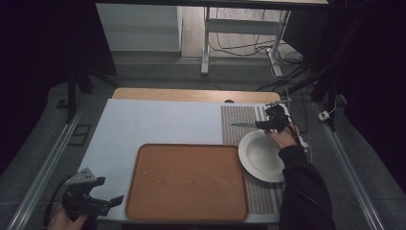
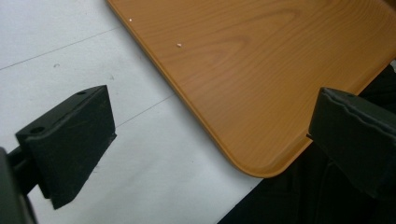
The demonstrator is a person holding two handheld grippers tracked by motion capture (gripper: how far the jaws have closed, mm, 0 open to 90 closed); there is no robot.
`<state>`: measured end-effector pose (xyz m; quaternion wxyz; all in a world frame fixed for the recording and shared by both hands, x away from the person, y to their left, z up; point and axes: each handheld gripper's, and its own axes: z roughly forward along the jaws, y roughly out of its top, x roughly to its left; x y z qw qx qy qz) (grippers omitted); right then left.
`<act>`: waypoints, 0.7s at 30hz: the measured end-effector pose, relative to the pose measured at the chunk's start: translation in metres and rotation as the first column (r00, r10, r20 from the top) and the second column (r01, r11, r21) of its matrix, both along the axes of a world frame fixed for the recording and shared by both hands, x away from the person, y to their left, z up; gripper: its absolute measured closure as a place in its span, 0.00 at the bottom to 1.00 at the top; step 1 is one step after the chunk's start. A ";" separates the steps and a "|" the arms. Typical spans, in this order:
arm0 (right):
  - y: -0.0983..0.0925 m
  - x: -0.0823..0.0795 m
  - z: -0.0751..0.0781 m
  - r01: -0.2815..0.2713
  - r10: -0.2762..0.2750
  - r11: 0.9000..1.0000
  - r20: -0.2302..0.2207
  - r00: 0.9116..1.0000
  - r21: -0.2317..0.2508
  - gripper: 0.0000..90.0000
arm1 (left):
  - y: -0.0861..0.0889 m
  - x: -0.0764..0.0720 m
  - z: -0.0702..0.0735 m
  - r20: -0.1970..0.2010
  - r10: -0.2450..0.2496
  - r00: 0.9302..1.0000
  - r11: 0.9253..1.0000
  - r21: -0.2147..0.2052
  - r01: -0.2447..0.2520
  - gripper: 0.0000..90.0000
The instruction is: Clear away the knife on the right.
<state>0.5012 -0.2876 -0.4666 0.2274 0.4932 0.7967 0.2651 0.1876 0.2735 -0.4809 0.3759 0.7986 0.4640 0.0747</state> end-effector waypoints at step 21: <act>-0.028 0.047 -0.025 0.080 -0.087 0.995 -0.113 0.990 -0.067 1.00 | 0.000 -0.001 0.000 0.001 0.001 1.000 1.000 0.006 -0.001 0.01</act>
